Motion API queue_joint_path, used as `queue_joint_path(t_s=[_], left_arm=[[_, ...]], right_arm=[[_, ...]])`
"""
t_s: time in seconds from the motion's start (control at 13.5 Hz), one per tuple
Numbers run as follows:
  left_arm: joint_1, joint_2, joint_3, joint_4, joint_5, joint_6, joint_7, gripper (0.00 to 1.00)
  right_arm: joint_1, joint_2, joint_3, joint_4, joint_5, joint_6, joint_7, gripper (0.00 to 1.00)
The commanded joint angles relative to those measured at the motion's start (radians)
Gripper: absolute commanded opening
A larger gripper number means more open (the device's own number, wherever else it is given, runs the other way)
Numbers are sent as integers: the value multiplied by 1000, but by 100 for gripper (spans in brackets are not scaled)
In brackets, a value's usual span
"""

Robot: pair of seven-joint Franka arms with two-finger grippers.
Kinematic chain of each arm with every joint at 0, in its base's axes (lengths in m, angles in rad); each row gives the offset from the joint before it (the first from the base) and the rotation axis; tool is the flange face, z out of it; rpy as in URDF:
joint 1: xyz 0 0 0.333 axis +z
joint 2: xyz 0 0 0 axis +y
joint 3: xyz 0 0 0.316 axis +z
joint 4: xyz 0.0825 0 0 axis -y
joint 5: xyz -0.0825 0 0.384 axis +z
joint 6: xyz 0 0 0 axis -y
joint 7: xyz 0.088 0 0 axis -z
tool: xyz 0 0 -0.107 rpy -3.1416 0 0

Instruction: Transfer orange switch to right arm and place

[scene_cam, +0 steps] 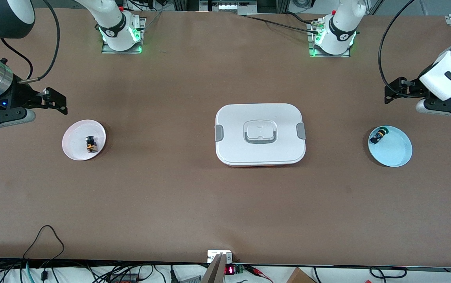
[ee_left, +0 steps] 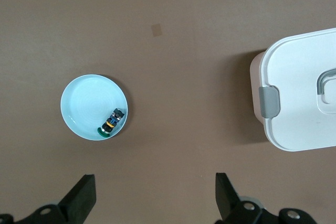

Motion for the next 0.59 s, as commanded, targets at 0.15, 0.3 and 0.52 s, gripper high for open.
queue_joint_path(t_s=[0.15,0.3,0.52], left_arm=[[5,7,-1,22,-7,-21,0,100],[5,7,2,22,-7,-21,2,100],[5,7,2,22,-7,-21,2,100]], right_arm=[[1,7,-2,24,0,-15,15,100],[2,4,-2,24,2,-21,15,100],[1,4,-2,23,2,-23,15,100]])
